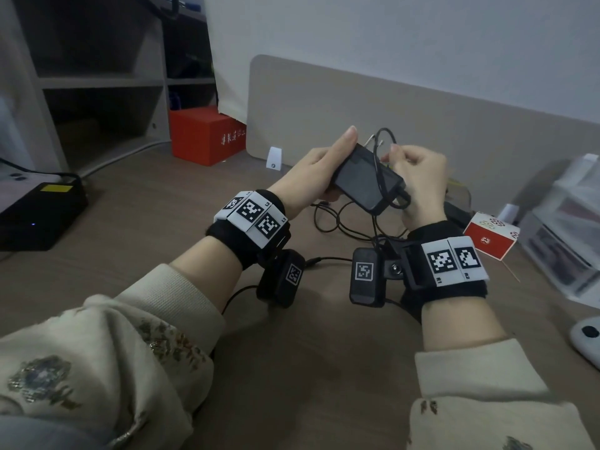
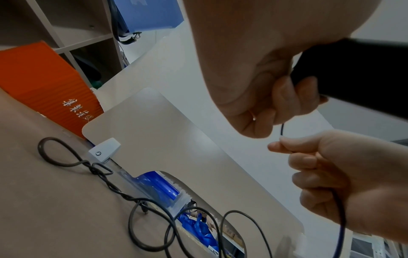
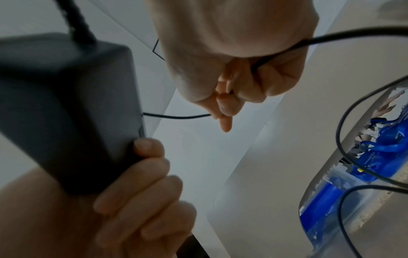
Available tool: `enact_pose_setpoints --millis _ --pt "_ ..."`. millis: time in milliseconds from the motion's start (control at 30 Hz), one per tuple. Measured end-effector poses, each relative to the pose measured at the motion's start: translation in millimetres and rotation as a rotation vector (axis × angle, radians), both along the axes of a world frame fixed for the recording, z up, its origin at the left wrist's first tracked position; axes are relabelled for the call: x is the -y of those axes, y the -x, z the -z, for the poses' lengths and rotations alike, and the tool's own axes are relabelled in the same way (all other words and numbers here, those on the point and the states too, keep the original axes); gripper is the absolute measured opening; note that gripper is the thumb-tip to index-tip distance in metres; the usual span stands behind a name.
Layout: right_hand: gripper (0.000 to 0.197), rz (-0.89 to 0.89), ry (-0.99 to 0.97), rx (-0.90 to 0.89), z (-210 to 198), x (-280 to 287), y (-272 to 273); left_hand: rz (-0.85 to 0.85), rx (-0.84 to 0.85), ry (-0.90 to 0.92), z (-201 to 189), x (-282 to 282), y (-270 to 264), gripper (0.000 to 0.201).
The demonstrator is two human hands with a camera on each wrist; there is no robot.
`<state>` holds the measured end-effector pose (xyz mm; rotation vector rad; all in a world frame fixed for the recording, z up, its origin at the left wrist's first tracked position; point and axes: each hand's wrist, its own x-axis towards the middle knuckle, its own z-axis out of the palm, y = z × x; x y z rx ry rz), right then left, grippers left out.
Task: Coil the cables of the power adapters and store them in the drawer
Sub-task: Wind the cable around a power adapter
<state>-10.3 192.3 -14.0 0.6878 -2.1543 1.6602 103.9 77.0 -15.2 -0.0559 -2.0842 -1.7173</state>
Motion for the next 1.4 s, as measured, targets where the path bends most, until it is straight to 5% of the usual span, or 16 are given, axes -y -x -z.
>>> enact_pose_setpoints --millis 167,300,467,733,1133,1400 --pt "0.025 -0.176 -0.054 0.15 3.5 5.1 -0.9 -0.013 -0.033 -0.012 -1.2 1.4 2.5 0.065" --pt "0.015 -0.129 -0.347 0.041 10.2 5.0 3.8 -0.145 -0.133 -0.051 -4.9 5.3 5.7 0.059" --pt "0.027 -0.302 -0.512 0.143 7.7 1.0 -10.4 -0.338 -0.208 -0.113 -1.1 20.8 12.5 0.059" --pt "0.029 -0.565 -0.802 -0.021 -8.9 1.9 -42.8 -0.617 -0.127 0.037 10.1 38.6 17.8 0.075" --pt "0.038 -0.444 -0.444 -0.215 -3.3 12.4 -35.7 -0.641 0.232 0.597 9.6 41.4 16.2 0.055" --pt "0.04 -0.375 -0.105 -0.161 7.1 10.8 -24.6 -0.362 0.207 0.246 8.0 34.5 19.5 0.048"
